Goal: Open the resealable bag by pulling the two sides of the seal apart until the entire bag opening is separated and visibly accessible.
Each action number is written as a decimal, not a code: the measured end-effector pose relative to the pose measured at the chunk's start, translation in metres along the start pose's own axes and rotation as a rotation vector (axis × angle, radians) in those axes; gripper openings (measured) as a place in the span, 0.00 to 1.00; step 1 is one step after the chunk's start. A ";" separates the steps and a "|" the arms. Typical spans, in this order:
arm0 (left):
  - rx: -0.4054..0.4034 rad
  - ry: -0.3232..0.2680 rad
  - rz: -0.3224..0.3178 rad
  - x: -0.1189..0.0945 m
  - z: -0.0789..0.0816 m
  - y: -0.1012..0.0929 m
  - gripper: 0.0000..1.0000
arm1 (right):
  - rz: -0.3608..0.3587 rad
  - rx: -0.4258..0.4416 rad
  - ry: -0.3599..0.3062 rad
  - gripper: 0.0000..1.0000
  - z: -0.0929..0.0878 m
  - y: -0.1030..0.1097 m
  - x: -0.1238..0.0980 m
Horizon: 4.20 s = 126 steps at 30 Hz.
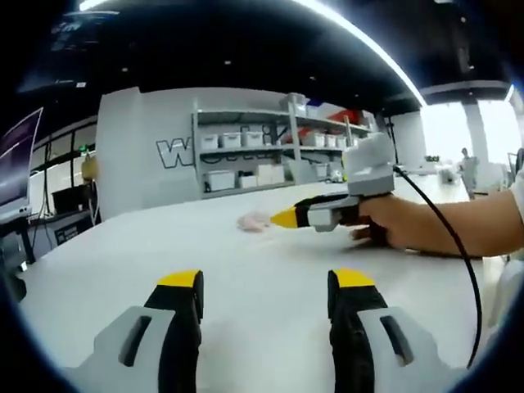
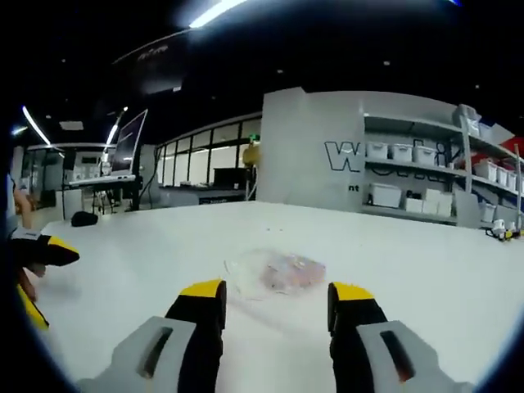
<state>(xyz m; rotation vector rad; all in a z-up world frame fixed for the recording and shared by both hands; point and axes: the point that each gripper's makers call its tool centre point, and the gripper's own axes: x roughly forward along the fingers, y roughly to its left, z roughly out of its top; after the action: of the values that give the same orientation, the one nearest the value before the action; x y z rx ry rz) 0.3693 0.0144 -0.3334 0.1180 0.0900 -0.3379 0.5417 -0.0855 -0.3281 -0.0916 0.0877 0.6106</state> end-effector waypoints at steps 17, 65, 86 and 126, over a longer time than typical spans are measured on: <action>-0.024 0.020 0.031 -0.001 -0.004 0.008 0.65 | -0.005 0.044 0.007 0.99 -0.001 0.012 0.007; -0.113 0.021 0.039 0.003 -0.005 0.007 0.97 | 0.002 0.028 0.064 0.90 -0.007 0.019 -0.009; -0.115 0.028 0.031 0.000 -0.005 0.005 0.95 | 0.003 0.041 0.045 0.86 -0.001 0.020 -0.020; -0.112 0.036 0.034 0.004 -0.007 0.008 0.93 | 0.025 0.076 0.002 0.80 0.009 0.029 -0.042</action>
<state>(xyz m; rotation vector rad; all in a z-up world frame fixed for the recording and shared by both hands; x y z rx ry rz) 0.3755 0.0213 -0.3399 0.0148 0.1424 -0.2964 0.4917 -0.0850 -0.3167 -0.0173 0.1144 0.6314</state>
